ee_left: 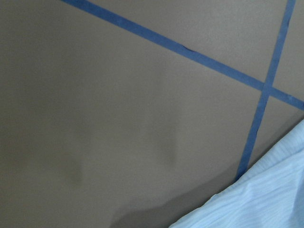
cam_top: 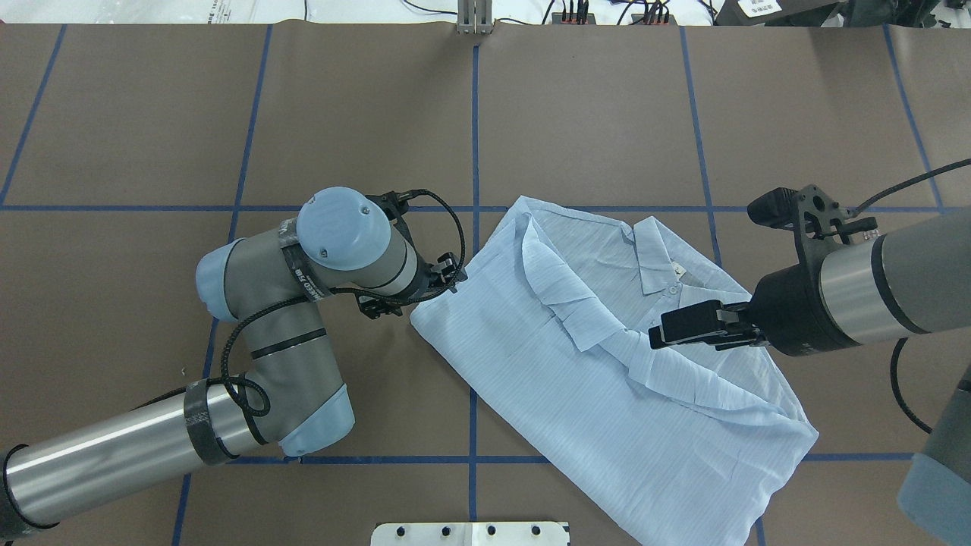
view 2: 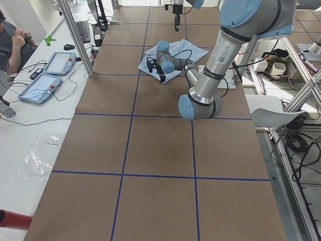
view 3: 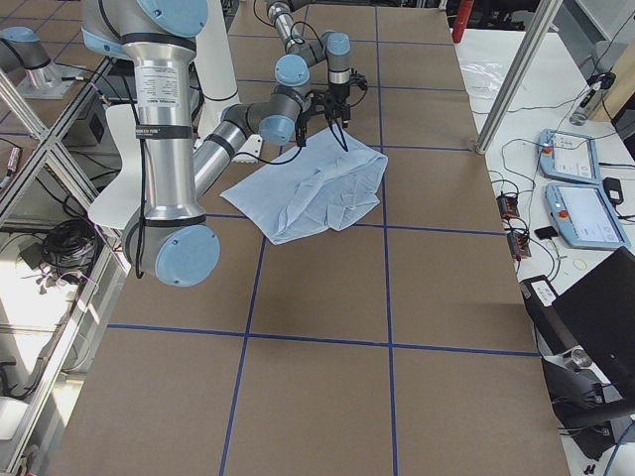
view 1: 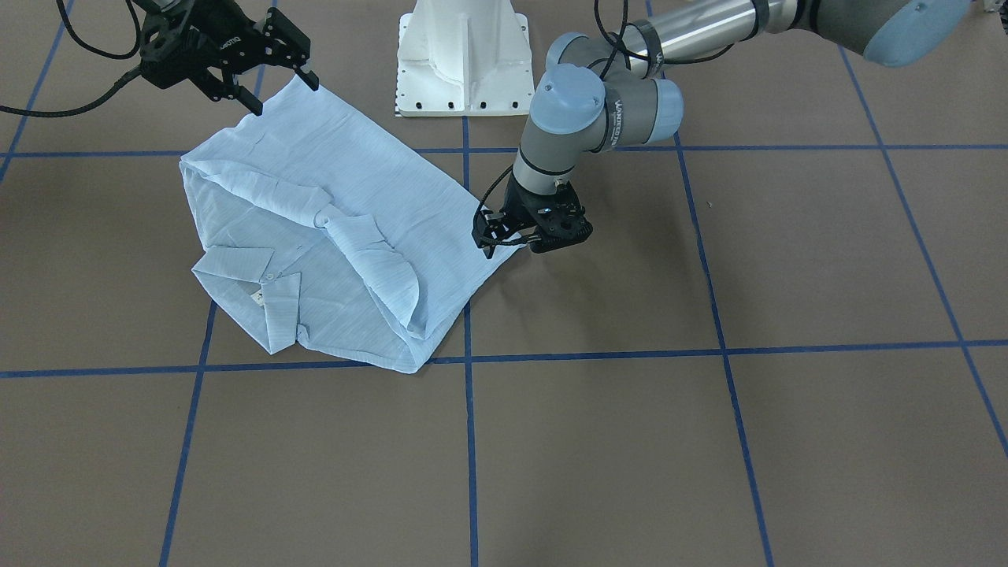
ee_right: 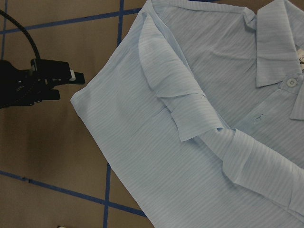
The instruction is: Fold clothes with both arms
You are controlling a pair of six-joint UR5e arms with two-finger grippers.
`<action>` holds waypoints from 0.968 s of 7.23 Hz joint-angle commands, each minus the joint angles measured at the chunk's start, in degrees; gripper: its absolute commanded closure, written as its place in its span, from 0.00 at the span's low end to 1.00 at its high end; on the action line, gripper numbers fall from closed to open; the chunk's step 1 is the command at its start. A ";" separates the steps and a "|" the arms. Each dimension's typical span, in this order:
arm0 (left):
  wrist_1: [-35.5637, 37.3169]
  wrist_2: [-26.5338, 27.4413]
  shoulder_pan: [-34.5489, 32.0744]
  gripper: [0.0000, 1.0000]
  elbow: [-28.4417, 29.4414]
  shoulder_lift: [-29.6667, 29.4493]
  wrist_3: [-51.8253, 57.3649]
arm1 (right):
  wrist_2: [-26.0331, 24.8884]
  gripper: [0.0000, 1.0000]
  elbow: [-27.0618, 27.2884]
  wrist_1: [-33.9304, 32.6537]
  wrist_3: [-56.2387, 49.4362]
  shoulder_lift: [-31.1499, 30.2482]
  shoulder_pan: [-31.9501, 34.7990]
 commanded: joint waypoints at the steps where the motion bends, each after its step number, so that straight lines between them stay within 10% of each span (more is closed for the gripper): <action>1: -0.21 0.09 1.07 0.10 0.26 0.35 0.02 | -0.03 0.00 -0.05 0.00 0.07 0.04 0.14; 3: -0.39 0.00 1.42 0.16 0.88 0.35 0.19 | -0.03 0.00 -0.05 0.00 0.07 0.04 0.41; 6: -0.39 0.00 1.42 0.91 0.88 0.27 0.63 | -0.03 0.00 -0.05 0.00 0.07 -0.05 0.76; 7: -0.48 0.00 1.34 1.00 0.79 0.27 0.63 | -0.03 0.00 0.04 0.00 0.07 -0.05 1.11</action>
